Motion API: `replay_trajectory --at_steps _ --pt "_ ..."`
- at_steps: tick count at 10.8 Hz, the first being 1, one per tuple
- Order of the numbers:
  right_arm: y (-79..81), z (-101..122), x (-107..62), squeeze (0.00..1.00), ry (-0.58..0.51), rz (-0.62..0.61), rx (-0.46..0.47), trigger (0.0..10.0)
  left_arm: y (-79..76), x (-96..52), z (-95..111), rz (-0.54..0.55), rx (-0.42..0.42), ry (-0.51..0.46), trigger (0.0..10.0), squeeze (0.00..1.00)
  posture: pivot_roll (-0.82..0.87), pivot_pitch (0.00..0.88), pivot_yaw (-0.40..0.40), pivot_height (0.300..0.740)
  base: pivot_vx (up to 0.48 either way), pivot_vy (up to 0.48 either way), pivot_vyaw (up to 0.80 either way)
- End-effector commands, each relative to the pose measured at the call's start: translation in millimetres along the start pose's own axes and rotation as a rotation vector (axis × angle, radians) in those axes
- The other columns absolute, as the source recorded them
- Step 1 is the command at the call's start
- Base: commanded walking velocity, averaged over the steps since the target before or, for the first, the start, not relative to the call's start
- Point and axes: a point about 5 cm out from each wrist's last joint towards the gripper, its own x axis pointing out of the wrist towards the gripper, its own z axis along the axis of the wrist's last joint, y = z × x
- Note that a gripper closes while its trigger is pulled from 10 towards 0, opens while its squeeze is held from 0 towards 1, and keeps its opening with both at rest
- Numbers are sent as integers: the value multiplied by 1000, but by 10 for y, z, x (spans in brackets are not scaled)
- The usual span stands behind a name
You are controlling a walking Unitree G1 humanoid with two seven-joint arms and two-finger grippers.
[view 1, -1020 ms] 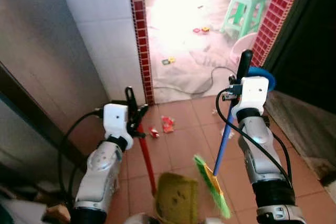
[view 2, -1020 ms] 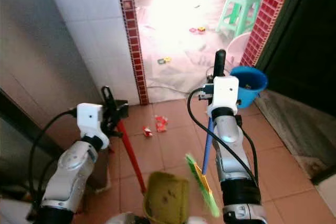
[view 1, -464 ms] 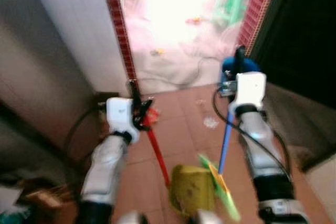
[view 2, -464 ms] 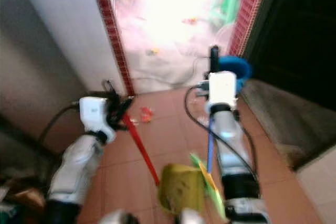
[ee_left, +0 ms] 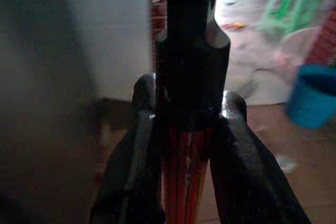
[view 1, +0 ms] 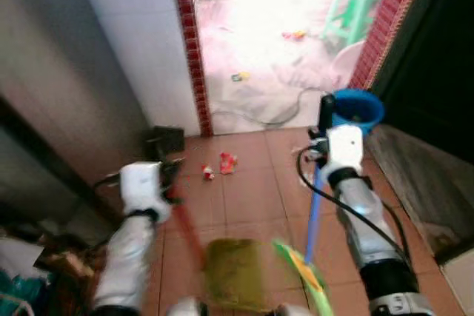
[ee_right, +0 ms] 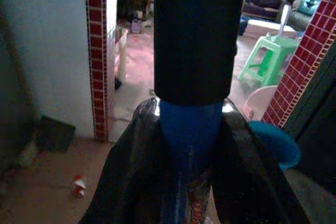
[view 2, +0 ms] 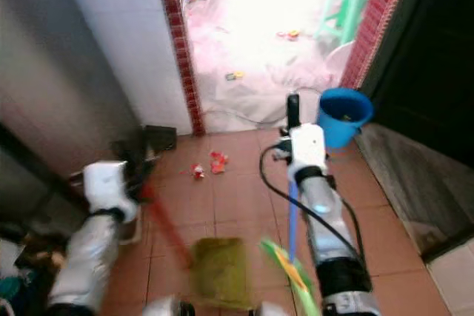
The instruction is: Sweep floor
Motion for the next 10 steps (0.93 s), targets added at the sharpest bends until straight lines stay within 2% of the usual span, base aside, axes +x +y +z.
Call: replay_trajectory --at_steps 1,3,5,8,10 --pt "-54 90 52 0 -43 -7 -21 10000 5 19 187 -3 40 -93 10000 0 -29 0 -4 740 0 0 0" --pt "-12 204 238 0 -89 26 -54 10000 -53 8 200 2 67 -123 10000 0 15 0 -75 740 0 0 0" --pt "58 366 378 0 -158 35 -55 10000 -93 -59 134 -7 109 -114 10000 0 22 0 -77 740 0 0 0" --pt "-18 280 311 0 -160 -36 -43 10000 -69 -78 138 -13 125 -140 10000 0 -5 0 -35 740 0 0 0" --pt "-67 214 241 0 -146 -92 13 10000 -48 -88 115 10 122 -146 10000 0 -22 0 -23 740 0 0 0"
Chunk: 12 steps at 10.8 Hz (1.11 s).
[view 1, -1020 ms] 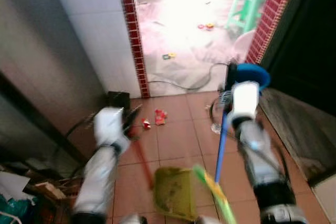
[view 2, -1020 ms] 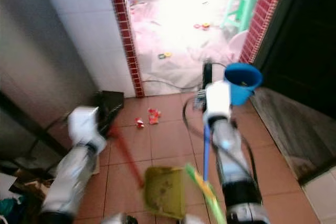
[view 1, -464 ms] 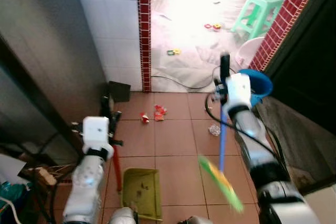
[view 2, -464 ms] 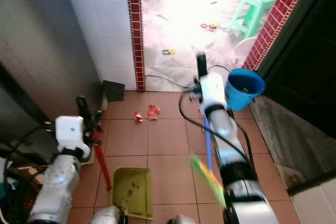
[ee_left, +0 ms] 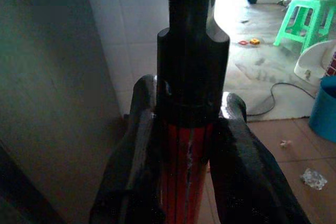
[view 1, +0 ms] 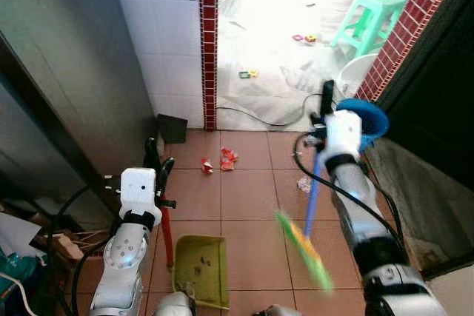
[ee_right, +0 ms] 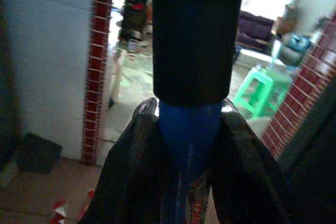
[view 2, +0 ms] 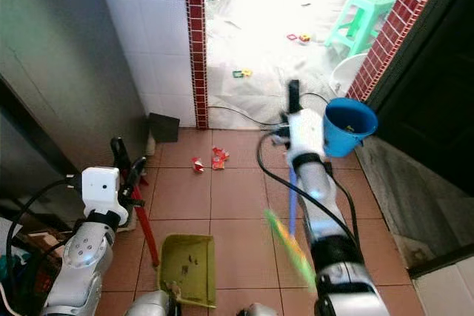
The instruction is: Sweep floor
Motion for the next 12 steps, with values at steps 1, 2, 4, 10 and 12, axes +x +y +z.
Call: replay_trajectory --at_steps 1,2,4,10,12 --pt "-53 138 46 0 -60 -46 23 10000 25 10 72 15 19 -47 10000 0 -25 0 -18 740 0 0 0" --pt "-67 129 39 0 -56 -63 32 10000 25 13 76 15 19 -50 10000 0 -33 0 -5 740 0 0 0" --pt "-138 107 -7 0 -46 -111 53 10000 -21 101 120 -27 23 -57 10000 0 -46 0 14 740 0 0 0" --pt "-343 -101 -467 0 40 -154 29 10000 -21 -217 -1 -90 50 21 10000 0 -71 0 39 740 0 0 0" --pt "-369 -88 -507 0 48 -172 33 10000 -26 -201 14 -77 13 24 10000 0 -79 0 49 740 0 0 0"
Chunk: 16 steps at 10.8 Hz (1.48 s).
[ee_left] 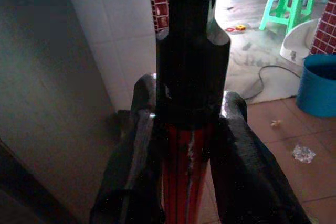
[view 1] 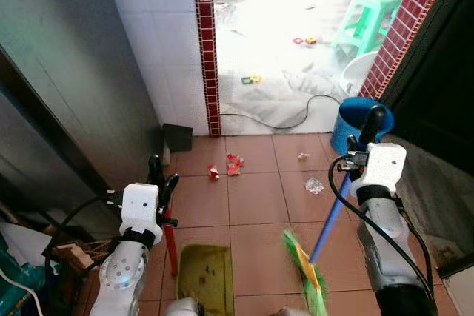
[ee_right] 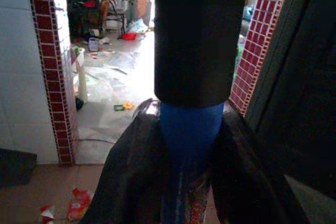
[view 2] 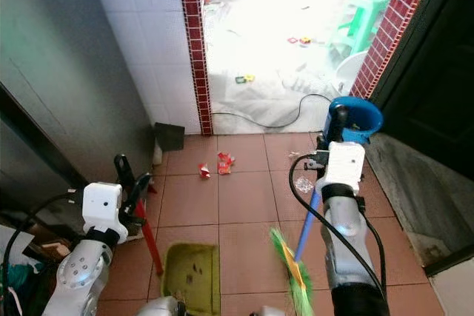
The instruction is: Sweep floor
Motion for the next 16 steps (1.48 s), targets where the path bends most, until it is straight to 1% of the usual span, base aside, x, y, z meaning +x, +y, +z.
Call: replay_trajectory --at_steps 1,3,4,6,8,9,10,16 --pt "-26 81 23 0 -20 -14 -3 10000 20 44 100 5 -2 -36 10000 0 -82 0 50 740 0 0 0" --pt "-1 98 27 0 -15 -1 0 10000 52 61 81 28 -35 -20 10000 0 -87 0 43 740 0 0 0" --pt "22 132 42 0 -35 27 -2 10000 47 66 81 29 -39 -18 10000 0 -87 0 43 740 0 0 0" --pt "47 199 102 0 -48 40 7 10000 30 69 81 30 -52 -17 10000 0 -85 0 40 740 0 0 0" --pt "36 179 133 0 -31 24 -16 10000 23 68 83 30 -56 -17 10000 0 -81 0 37 740 0 0 0" --pt "8 131 127 0 -3 -19 -42 10000 35 77 93 35 -66 -19 10000 0 -83 0 39 740 0 0 0" --pt "8 124 117 0 7 -37 -57 10000 46 94 94 41 -80 -19 10000 0 -86 0 42 740 0 0 0" --pt "27 117 110 0 15 -48 -40 10000 84 127 109 52 -104 -18 10000 0 -85 0 41 740 0 0 0"
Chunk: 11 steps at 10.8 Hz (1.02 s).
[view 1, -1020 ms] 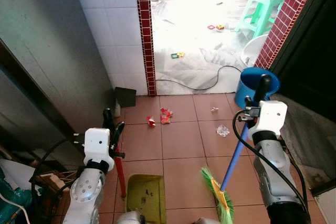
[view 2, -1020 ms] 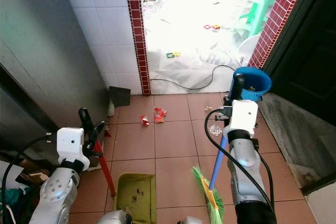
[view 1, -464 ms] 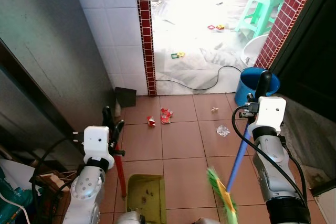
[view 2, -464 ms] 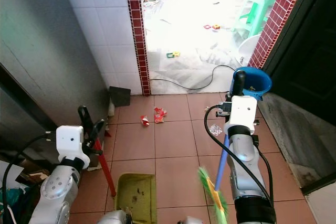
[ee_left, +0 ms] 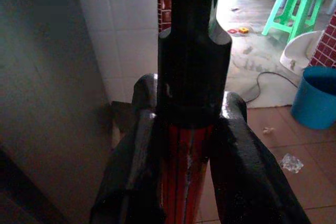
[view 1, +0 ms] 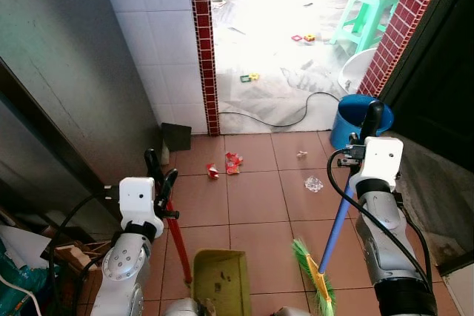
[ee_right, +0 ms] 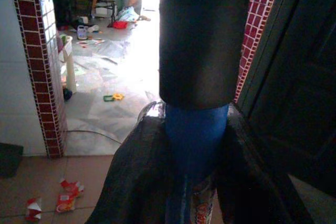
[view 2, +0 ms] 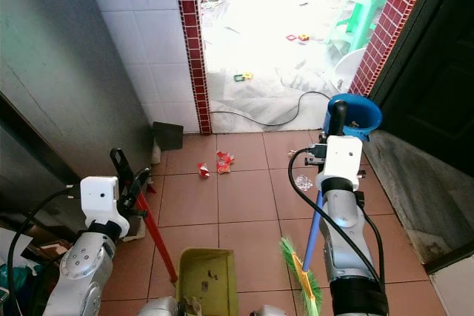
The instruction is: Sweep floor
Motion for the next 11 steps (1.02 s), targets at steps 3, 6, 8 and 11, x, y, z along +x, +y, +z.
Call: replay_trajectory --at_steps 3,6,8,11 --pt "15 61 31 0 -18 0 2 10000 44 50 90 9 -3 -35 10000 0 -86 0 41 740 0 0 0" --pt "14 50 26 0 -14 0 4 10000 44 59 92 7 -4 -35 10000 0 -87 0 42 740 0 0 0" --pt "19 44 25 0 -10 5 10 10000 41 67 94 8 -6 -35 10000 0 -88 0 44 740 0 0 0" --pt "18 41 20 0 -9 -1 15 10000 41 81 97 4 -6 -37 10000 0 -94 0 52 740 0 0 0"
